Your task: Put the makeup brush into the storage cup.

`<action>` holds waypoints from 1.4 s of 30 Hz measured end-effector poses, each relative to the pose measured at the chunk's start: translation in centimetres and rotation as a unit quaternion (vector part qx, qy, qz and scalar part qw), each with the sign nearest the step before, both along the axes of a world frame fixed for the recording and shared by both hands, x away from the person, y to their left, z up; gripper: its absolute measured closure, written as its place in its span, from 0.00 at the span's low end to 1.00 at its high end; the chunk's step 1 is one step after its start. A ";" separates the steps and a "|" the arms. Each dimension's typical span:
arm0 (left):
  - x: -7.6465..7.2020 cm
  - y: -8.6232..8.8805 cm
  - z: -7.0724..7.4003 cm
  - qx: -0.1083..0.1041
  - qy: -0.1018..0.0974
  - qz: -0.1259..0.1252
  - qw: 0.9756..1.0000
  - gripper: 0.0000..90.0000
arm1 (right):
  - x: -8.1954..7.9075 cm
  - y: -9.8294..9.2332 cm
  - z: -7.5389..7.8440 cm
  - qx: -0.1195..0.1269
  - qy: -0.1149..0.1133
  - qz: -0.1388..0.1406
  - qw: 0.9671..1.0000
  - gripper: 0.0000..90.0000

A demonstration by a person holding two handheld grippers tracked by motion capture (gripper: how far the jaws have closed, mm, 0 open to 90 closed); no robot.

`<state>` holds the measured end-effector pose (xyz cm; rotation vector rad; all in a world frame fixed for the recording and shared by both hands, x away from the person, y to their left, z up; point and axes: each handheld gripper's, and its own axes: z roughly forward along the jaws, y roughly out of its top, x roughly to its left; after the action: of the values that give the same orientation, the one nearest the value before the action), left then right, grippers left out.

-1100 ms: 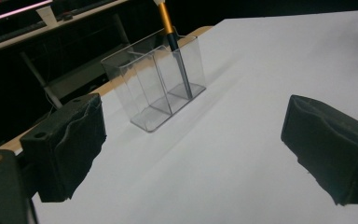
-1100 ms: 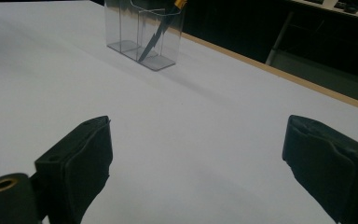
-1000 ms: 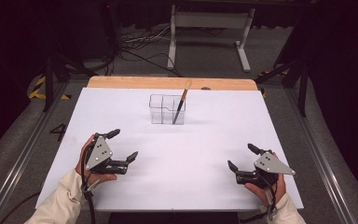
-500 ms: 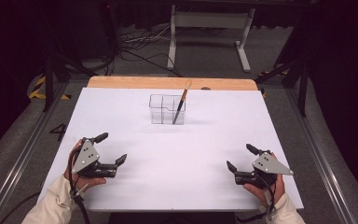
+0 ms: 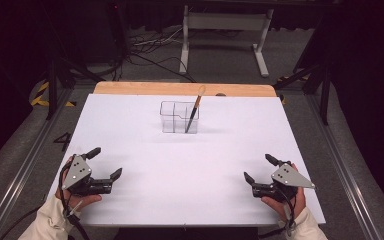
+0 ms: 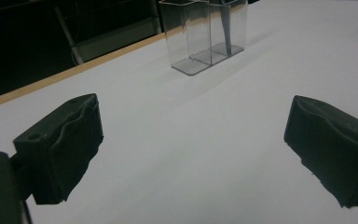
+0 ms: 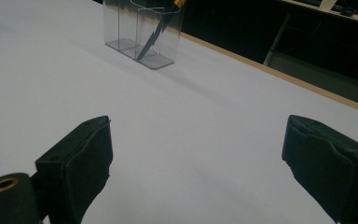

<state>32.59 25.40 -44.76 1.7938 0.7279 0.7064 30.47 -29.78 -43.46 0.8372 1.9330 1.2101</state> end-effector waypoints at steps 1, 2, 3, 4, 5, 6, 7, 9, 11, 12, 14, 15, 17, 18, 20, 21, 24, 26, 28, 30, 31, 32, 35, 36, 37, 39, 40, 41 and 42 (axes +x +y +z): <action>-0.1 0.1 0.0 -0.003 0.001 0.001 1.000 0.06 | 0.0 0.0 0.0 -0.002 0.000 0.000 1.000 0.10; -0.1 0.1 0.0 -0.003 0.001 0.001 1.000 0.06 | 0.0 0.0 0.0 -0.002 0.000 0.000 1.000 0.10; -0.3 0.4 -0.1 -0.007 0.005 0.002 1.000 0.06 | 0.0 0.0 0.1 -0.001 0.000 0.000 1.000 0.10; -0.3 0.7 -0.3 -0.015 0.009 0.003 1.000 0.06 | 0.1 0.1 0.0 -0.002 -0.001 0.000 1.000 0.10; -0.3 0.7 -0.3 -0.015 0.009 0.003 1.000 0.06 | 0.1 0.1 0.0 -0.002 -0.001 0.000 1.000 0.10; -0.4 0.8 -0.4 -0.014 0.014 0.006 1.000 0.06 | 0.1 0.1 0.0 -0.001 0.001 0.000 1.000 0.10; -0.5 1.0 -0.5 -0.011 0.017 0.008 1.000 0.05 | 0.1 0.0 0.0 -0.001 0.000 -0.001 1.000 0.10; -0.8 1.1 -0.5 -0.016 0.017 0.006 1.000 0.05 | 0.1 0.0 0.0 0.001 0.001 -0.001 1.000 0.10; -0.9 1.1 -0.5 -0.017 0.017 0.007 1.000 0.05 | 0.0 -0.1 0.1 0.002 -0.001 -0.002 1.000 0.10; -0.9 1.0 -0.5 -0.017 0.018 0.010 1.000 0.05 | 0.0 -0.2 0.1 0.003 -0.003 -0.003 1.000 0.10; -0.9 1.0 -0.5 -0.018 0.016 0.009 1.000 0.05 | 0.0 -0.2 0.1 0.006 -0.003 -0.003 1.000 0.10; -0.9 1.0 -0.5 -0.017 0.016 0.007 1.000 0.05 | 0.0 -0.3 0.2 0.006 -0.003 -0.003 1.000 0.10; -1.0 1.0 -0.4 -0.018 0.014 0.004 1.000 0.05 | 0.0 -0.3 0.2 0.007 -0.003 -0.003 1.000 0.10; -1.0 1.0 -0.4 -0.019 0.013 0.001 1.000 0.05 | 0.0 -0.2 0.2 0.005 -0.003 -0.003 1.000 0.10; -1.0 1.0 -0.4 -0.021 0.012 0.001 1.000 0.05 | 0.0 -0.1 0.2 0.001 -0.004 -0.002 1.000 0.10; -1.0 0.9 -0.4 -0.023 0.013 -0.001 1.000 0.05 | 0.0 -0.1 0.2 0.001 -0.004 -0.002 1.000 0.10; -1.1 0.6 -0.4 -0.015 0.009 -0.008 1.000 0.05 | -0.1 0.1 0.2 -0.004 -0.004 0.001 1.000 0.10; -1.2 0.5 -0.4 -0.014 0.010 -0.012 1.000 0.05 | -0.1 0.2 0.2 -0.008 -0.003 0.002 1.000 0.10; -1.1 0.4 -0.4 -0.012 0.010 -0.012 1.000 0.05 | -0.1 0.3 0.2 -0.007 -0.003 0.002 1.000 0.10; -1.1 0.4 -0.5 -0.010 0.014 -0.015 1.000 0.05 | -0.1 0.3 0.2 -0.009 -0.002 0.003 1.000 0.10; -1.0 0.3 -0.5 -0.009 0.015 -0.013 1.000 0.06 | -0.1 0.3 0.1 -0.010 -0.001 0.003 1.000 0.10; -1.0 0.3 -0.5 -0.009 0.016 -0.013 1.000 0.06 | 0.0 0.3 0.1 -0.009 0.002 0.004 1.000 0.10; -1.0 0.2 -0.5 -0.006 0.015 -0.013 1.000 0.06 | 0.0 0.3 0.0 -0.011 0.002 0.004 1.000 0.10; -1.0 0.2 -0.5 -0.006 0.015 -0.015 1.000 0.06 | 0.0 0.3 0.0 -0.010 0.003 0.005 1.000 0.10; -1.0 0.2 -0.5 -0.004 0.015 -0.015 1.000 0.06 | 0.0 0.3 0.0 -0.010 0.003 0.005 1.000 0.10; -1.0 0.2 -0.5 -0.005 0.016 -0.015 1.000 0.06 | 0.0 0.3 0.0 -0.010 0.003 0.004 1.000 0.10; -0.9 0.2 -0.5 -0.001 0.016 -0.012 1.000 0.06 | 0.0 0.3 0.0 -0.009 0.002 0.004 1.000 0.10; -0.9 0.2 -0.6 -0.002 0.018 -0.011 1.000 0.06 | 0.0 0.3 0.0 -0.010 0.001 0.005 1.000 0.10; -0.9 0.2 -0.6 -0.002 0.018 -0.011 1.000 0.06 | 0.0 0.3 0.0 -0.010 0.001 0.005 1.000 0.10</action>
<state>31.68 25.56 -45.34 1.8129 0.7311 0.6586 30.46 -29.48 -43.45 0.8205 1.9501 1.1934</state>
